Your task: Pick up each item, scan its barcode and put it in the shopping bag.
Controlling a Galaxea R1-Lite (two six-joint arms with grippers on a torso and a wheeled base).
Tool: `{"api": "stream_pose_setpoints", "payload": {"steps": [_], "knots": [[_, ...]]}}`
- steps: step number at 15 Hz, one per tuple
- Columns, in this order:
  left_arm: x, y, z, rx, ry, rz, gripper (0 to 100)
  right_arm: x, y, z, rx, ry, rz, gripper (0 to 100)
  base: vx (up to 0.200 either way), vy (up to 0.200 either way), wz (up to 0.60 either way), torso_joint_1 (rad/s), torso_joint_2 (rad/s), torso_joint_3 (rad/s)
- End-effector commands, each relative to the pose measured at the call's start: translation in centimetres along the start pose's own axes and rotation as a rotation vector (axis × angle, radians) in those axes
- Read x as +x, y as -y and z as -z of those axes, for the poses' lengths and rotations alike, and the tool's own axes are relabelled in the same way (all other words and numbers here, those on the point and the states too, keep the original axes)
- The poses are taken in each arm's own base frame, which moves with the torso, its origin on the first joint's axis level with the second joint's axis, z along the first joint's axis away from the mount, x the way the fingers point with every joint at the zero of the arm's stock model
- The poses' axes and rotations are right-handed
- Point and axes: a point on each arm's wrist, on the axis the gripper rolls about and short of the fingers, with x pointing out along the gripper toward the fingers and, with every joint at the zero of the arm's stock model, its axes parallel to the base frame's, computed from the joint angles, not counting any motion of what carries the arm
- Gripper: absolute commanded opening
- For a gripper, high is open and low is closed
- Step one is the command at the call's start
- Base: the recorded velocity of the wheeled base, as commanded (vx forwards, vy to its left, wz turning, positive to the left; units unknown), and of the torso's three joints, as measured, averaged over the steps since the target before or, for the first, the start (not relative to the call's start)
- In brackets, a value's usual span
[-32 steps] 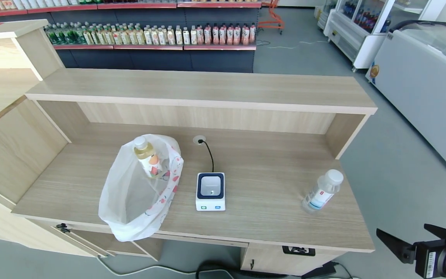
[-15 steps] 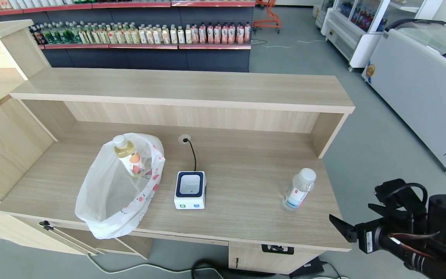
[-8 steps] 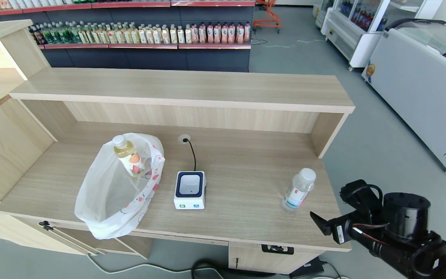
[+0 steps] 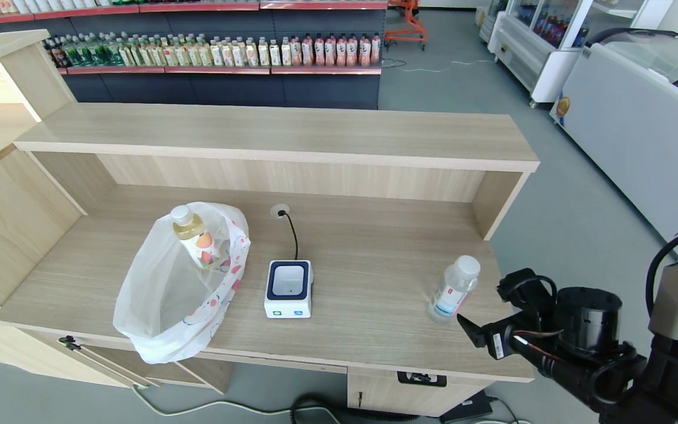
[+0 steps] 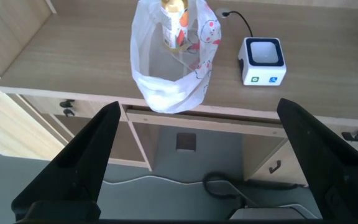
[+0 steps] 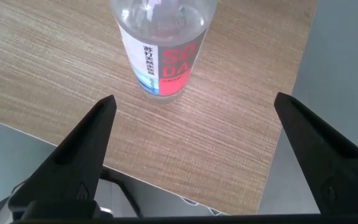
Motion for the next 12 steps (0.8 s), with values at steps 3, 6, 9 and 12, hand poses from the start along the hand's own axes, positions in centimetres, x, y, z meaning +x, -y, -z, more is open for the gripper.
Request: {"api": "stream_pose_setpoints", "payload": {"steps": [3, 6, 9, 12], "knots": [[0.0, 0.0, 0.0, 0.000, 0.000, 0.000, 100, 2.2, -1.0, -0.4, -0.005, 0.035, -0.017, 100, 0.000, 0.000, 0.00, 0.000, 0.00, 0.000], [0.0, 0.0, 0.0, 0.000, 0.000, 0.000, 100, 3.3, -1.4, -0.2, -0.018, 0.037, -0.026, 100, 0.000, 0.000, 0.00, 0.000, 0.00, 0.000], [0.0, 0.0, 0.0, 0.000, 0.000, 0.000, 100, 4.8, -1.7, -0.5, -0.021, 0.071, -0.047, 100, 0.000, 0.000, 0.00, 0.000, 0.00, 0.000], [0.0, 0.0, 0.0, 0.000, 0.000, 0.000, 100, 6.1, -1.8, -0.9, -0.026, 0.101, -0.050, 100, 0.000, 0.000, 0.00, 0.000, 0.00, 0.000]]}}
